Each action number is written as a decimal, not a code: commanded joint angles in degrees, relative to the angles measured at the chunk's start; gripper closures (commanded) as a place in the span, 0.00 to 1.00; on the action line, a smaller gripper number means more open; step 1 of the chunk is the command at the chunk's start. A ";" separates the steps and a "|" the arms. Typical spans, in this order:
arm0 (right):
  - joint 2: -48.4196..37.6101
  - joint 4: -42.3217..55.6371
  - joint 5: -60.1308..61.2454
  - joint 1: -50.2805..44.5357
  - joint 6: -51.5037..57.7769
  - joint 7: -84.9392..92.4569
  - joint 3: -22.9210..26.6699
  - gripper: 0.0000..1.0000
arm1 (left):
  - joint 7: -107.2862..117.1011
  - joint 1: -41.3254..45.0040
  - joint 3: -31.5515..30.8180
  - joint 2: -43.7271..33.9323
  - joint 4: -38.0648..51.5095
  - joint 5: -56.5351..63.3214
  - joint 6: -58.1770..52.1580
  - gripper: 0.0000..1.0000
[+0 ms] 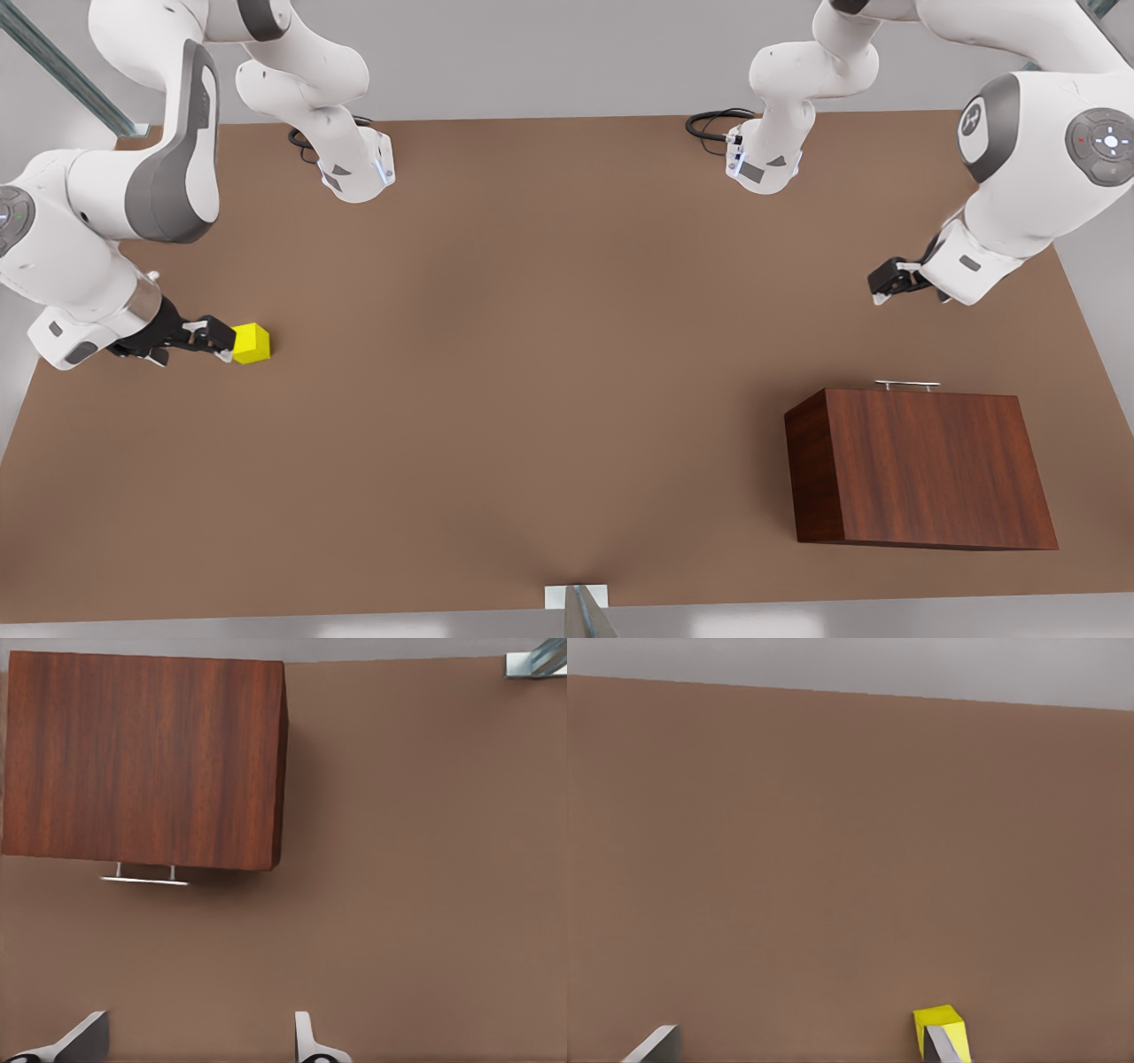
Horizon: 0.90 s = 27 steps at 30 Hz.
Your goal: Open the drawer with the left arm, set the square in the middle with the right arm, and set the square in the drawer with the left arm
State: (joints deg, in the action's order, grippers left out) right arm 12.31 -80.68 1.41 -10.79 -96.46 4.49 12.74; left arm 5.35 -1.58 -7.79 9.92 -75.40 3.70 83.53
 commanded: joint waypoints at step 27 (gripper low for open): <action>-8.00 -44.47 -5.71 18.00 -27.98 16.60 -12.04 0.00 | 58.19 -0.09 10.42 -7.02 -55.55 0.78 63.60 0.00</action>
State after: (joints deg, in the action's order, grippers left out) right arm 4.31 -125.86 -4.31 7.43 -125.30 21.16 1.22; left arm 63.54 10.29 2.64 2.84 -131.34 4.27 147.56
